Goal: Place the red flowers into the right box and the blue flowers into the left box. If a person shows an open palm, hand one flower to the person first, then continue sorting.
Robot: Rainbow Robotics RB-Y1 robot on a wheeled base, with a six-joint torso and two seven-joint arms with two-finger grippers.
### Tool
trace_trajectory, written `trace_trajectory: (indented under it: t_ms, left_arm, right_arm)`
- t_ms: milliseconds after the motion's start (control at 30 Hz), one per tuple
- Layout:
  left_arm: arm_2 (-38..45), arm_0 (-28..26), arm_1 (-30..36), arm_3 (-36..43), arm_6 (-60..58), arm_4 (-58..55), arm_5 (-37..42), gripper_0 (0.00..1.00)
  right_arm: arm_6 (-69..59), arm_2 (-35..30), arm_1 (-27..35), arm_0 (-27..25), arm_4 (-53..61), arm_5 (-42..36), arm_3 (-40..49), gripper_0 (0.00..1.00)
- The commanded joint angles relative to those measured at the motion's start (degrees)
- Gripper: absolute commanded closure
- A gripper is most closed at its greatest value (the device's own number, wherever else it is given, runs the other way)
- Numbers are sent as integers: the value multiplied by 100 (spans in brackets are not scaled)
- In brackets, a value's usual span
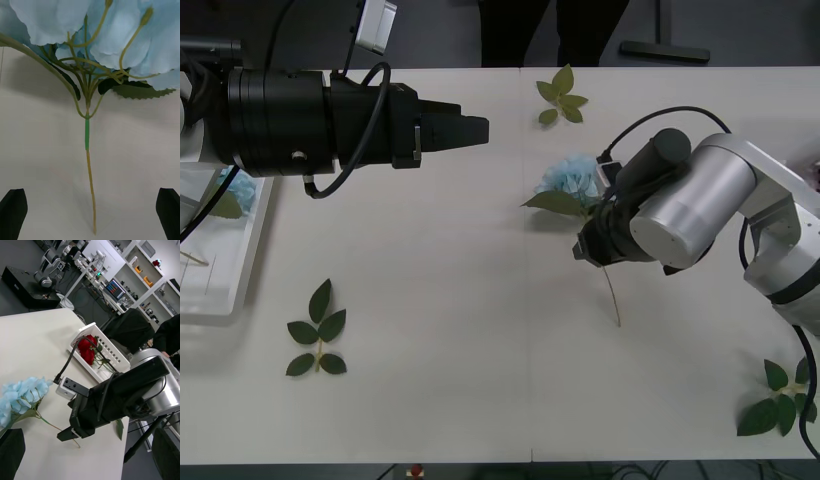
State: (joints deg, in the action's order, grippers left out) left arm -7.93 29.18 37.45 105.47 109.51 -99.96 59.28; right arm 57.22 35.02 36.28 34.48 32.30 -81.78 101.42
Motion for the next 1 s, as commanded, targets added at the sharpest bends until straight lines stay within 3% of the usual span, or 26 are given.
trace_trajectory:
  t_ms: [33, 733, 767, 800, 833, 900, 1000]
  left_arm:
    - [178, -79, -62, 176, 202, -94, -39, 2]
    - [178, -88, -62, 176, 202, -111, -39, 2]
    - [178, -88, -62, 185, 202, -111, -39, 2]
    - [178, -88, -62, 176, 193, -111, -39, 2]
    - [178, -88, -62, 176, 202, -111, -39, 2]
    - [169, -88, -62, 176, 202, -111, -39, 2]
    - [178, -97, -62, 176, 202, -120, -39, 2]
  right_arm:
    - [-211, 128, -218, 288, -189, 215, -298, 0]
    - [-211, 409, -903, 560, -593, 1112, -1801, 0]
    - [-211, 409, -912, 569, -593, 1112, -1810, 8]
    - [-211, 409, -921, 560, -602, 1120, -1810, 30]
    - [-220, 409, -921, 569, -593, 1112, -1819, 38]
    - [-220, 409, -921, 569, -576, 1103, -1810, 71]
    - [-220, 409, -921, 569, -541, 1112, -1810, 94]
